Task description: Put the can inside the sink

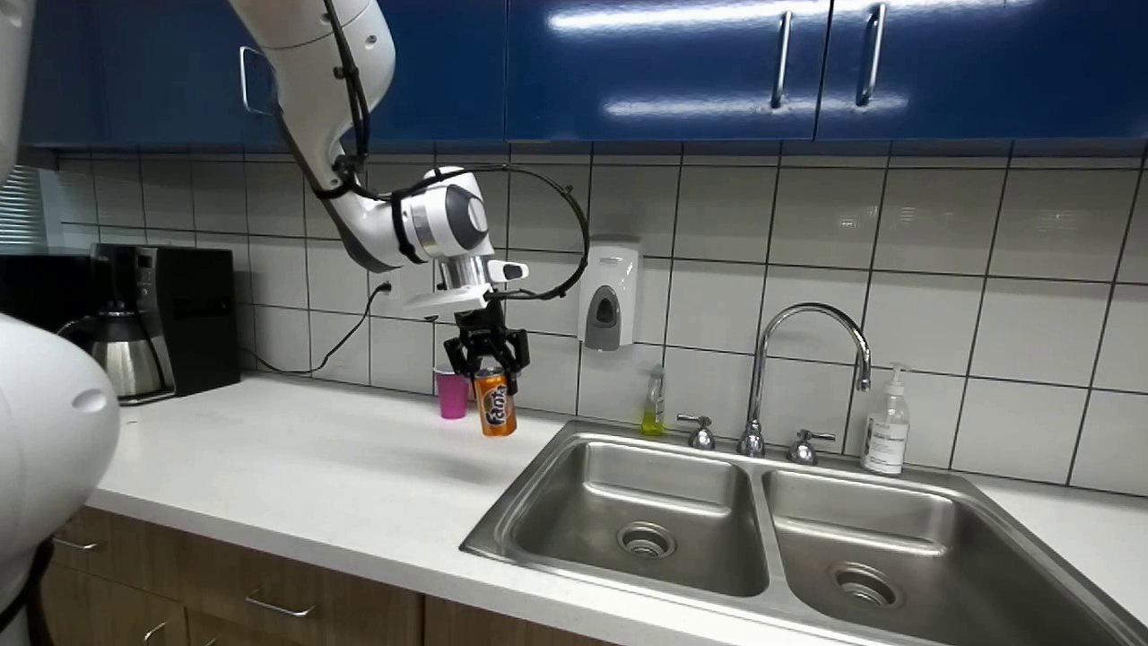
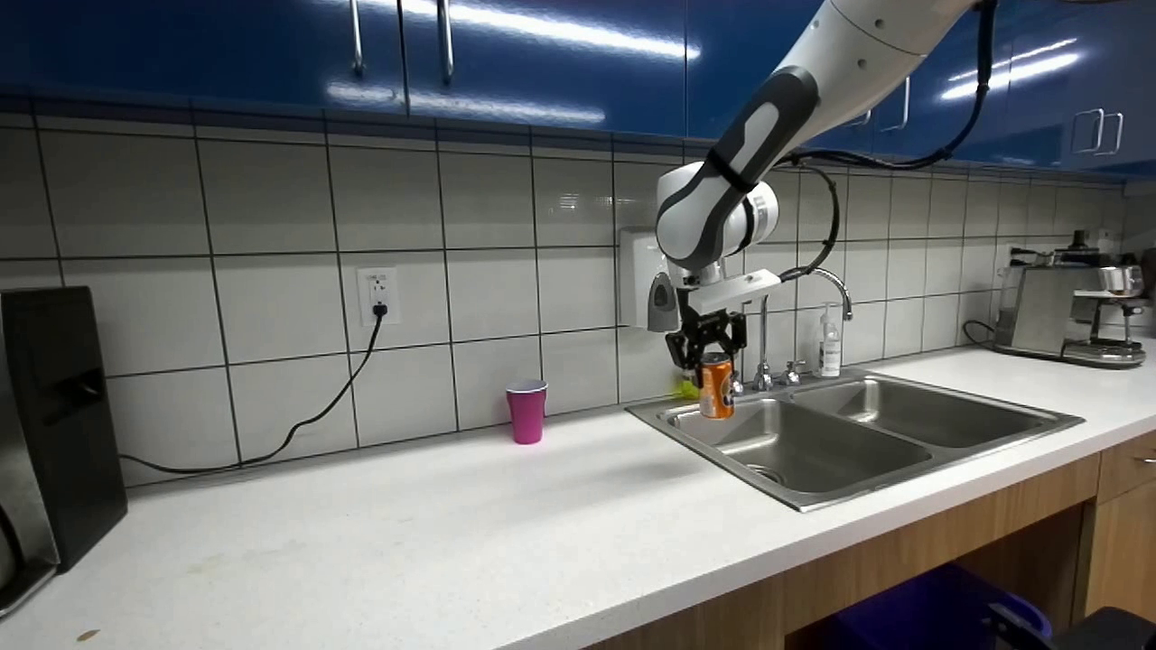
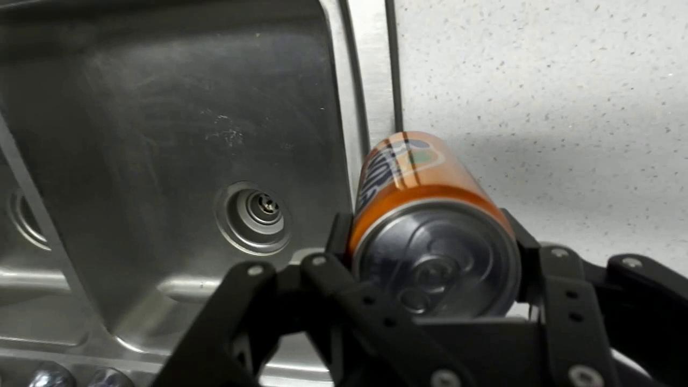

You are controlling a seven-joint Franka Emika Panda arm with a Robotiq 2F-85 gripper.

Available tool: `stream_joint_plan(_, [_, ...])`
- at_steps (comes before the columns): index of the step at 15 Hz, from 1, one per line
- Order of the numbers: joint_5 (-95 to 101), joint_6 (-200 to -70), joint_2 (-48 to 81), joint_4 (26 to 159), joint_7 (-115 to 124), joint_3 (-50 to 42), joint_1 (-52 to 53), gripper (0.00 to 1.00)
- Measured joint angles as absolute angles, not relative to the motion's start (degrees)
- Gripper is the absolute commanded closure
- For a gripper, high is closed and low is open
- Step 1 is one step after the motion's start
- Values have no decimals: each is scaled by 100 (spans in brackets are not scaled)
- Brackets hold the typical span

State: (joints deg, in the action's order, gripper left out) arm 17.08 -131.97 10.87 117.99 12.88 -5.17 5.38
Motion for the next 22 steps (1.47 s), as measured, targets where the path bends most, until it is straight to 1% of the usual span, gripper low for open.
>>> stream_joint_plan(11, [1871,-13079,643,12236,1692,-812,32,61])
stream_joint_plan(12, [1871,-13079,642,12263,1716,-824,-5,36])
stream_joint_plan(22, [1908,-13079,642,12303,1807,-853,-73,36])
